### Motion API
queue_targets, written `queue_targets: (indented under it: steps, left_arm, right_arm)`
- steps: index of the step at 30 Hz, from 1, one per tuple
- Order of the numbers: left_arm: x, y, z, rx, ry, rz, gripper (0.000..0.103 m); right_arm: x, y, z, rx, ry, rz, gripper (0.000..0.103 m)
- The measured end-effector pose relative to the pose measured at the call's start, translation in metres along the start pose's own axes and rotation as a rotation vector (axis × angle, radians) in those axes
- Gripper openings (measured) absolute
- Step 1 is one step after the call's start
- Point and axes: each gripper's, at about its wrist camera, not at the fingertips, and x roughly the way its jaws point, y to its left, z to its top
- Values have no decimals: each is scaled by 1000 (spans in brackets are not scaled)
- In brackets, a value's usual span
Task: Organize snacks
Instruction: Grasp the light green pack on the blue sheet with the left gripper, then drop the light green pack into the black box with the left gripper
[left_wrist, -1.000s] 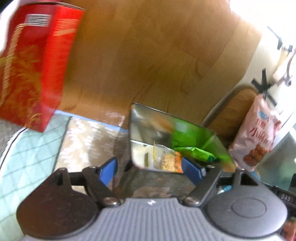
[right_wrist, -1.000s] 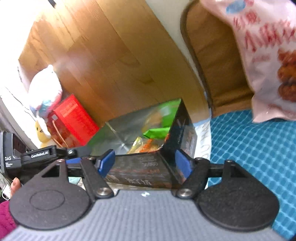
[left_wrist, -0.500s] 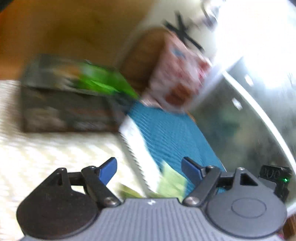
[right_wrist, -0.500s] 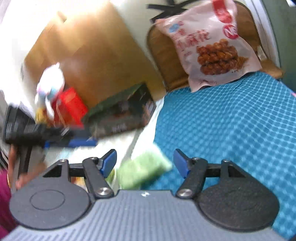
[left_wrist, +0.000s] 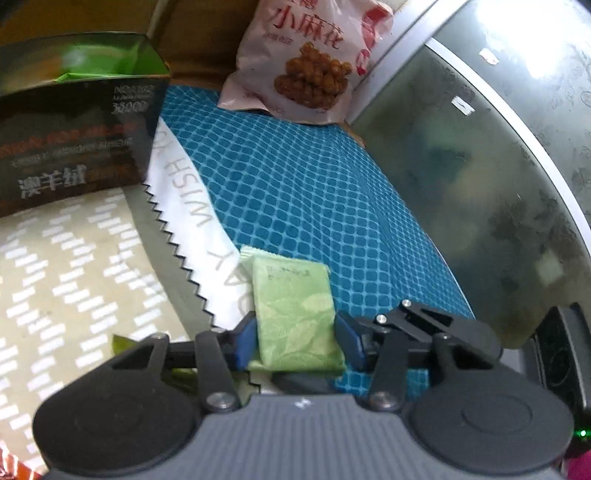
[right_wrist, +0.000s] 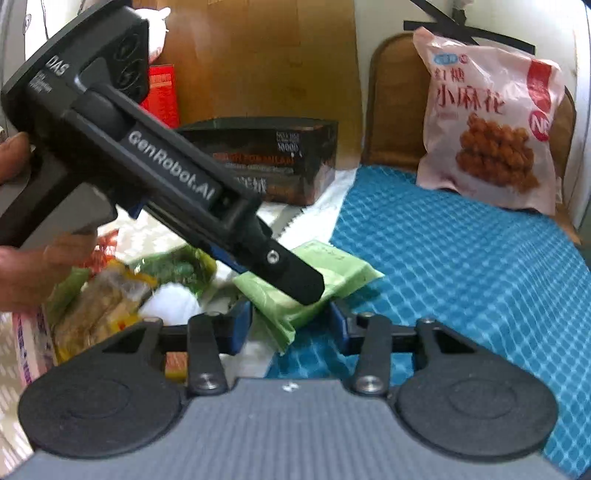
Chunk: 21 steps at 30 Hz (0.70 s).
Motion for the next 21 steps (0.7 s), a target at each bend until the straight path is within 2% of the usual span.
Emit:
queue_targets:
  steps: [6,11,17,21]
  left_arm:
    - [-46,1,5,18,-138,11,44]
    - [-89,14,20,16,-268,66,44]
    - [-120,60,49,-97,-362,126,45]
    - [-120,89,69,-154,-400,192,46]
  right_arm:
    - [-6,13,33,-62,-124,22,47]
    - [20,23,75,-124,-192,69,47]
    - [67,36,117,-141,-189,141,45]
    - [99,44,135,-131,-177,139,46]
